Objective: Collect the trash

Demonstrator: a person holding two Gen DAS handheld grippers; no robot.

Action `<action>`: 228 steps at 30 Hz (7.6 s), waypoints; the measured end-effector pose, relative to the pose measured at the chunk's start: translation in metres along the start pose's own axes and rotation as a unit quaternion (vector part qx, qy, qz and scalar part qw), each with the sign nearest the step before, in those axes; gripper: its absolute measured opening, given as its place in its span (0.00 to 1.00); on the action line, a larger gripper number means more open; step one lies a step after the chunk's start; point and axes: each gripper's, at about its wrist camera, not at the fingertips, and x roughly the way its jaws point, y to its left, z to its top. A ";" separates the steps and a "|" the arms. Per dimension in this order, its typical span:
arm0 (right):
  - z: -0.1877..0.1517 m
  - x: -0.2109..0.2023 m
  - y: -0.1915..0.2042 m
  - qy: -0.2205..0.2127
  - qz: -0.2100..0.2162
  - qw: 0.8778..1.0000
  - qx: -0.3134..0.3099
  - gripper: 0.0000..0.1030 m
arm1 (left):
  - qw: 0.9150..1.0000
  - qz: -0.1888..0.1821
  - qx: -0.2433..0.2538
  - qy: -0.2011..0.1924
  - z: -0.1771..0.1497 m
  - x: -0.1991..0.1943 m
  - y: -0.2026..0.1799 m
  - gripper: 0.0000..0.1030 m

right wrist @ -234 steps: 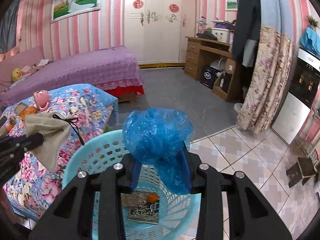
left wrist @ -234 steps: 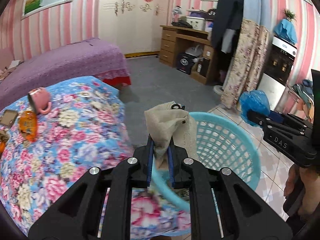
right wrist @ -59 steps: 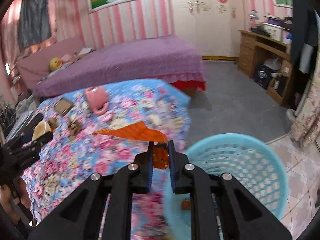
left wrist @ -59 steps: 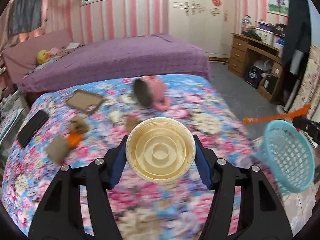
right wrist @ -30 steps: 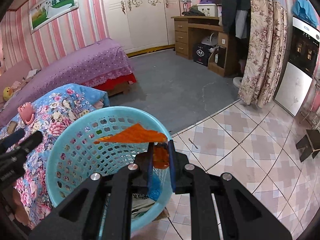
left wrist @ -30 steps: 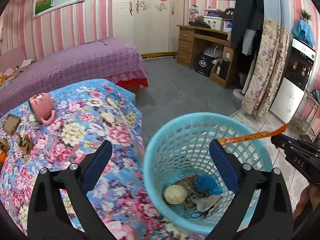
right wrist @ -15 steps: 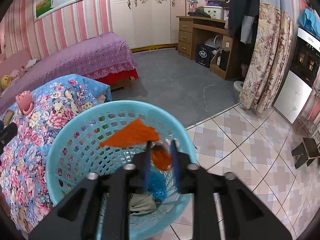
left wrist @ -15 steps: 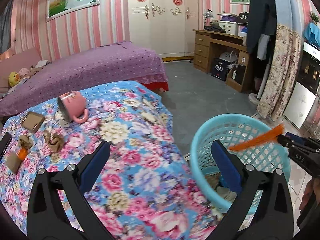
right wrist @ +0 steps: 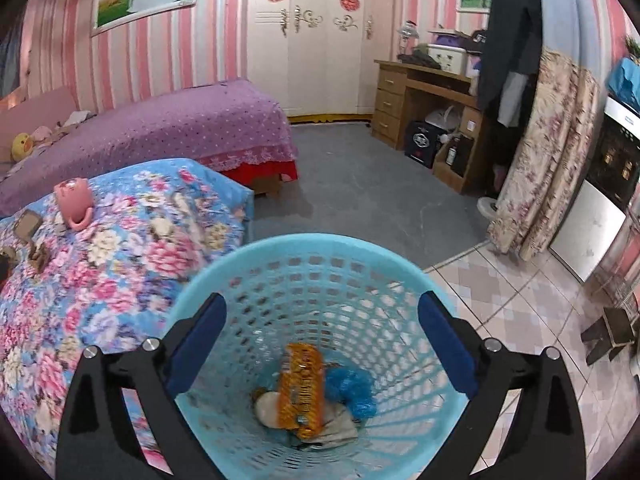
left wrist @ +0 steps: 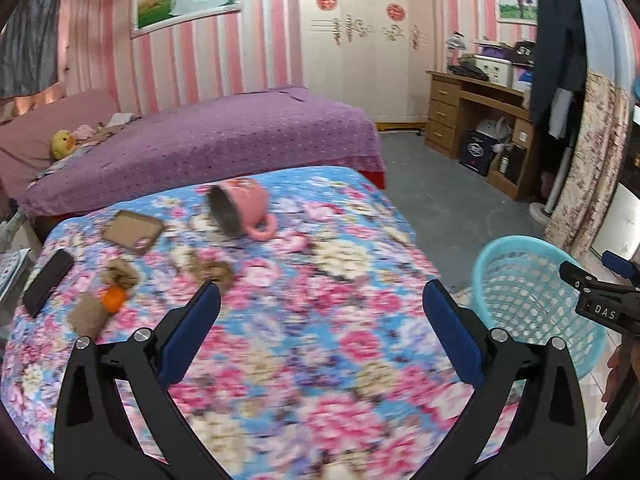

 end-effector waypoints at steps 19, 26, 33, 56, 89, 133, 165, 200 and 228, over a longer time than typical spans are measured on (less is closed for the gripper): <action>0.000 0.004 0.136 0.007 0.085 0.994 -0.063 0.92 | 0.995 0.077 -0.064 0.025 -0.038 0.013 0.153 0.95; -0.003 0.011 0.169 0.013 0.100 0.992 -0.075 0.92 | 0.992 0.093 -0.077 0.040 -0.050 0.021 0.185 0.95; -0.004 0.004 0.196 0.004 0.115 0.989 -0.090 0.92 | 0.989 0.116 -0.079 0.049 -0.057 0.025 0.214 0.95; -0.011 0.016 0.271 0.023 0.168 0.974 -0.149 0.92 | 0.980 0.097 -0.150 0.084 -0.065 0.058 0.275 0.95; -0.007 0.060 0.396 0.074 0.225 0.938 -0.252 0.49 | 0.983 0.053 -0.151 0.089 -0.057 0.047 0.290 0.36; -0.014 0.023 0.240 0.027 0.181 0.966 -0.184 0.83 | 0.988 0.061 -0.092 0.112 -0.081 0.034 0.270 0.95; 0.007 0.013 0.209 0.030 0.215 0.966 -0.138 0.50 | 0.985 0.062 -0.130 0.096 -0.052 0.038 0.203 0.44; 0.001 0.022 -0.093 0.021 0.010 0.999 0.025 0.51 | 0.991 -0.118 0.037 0.060 -0.005 0.051 -0.141 0.44; -0.007 0.023 -0.070 0.014 0.024 1.000 0.013 0.83 | 0.997 -0.066 0.005 0.029 0.003 0.048 -0.088 0.95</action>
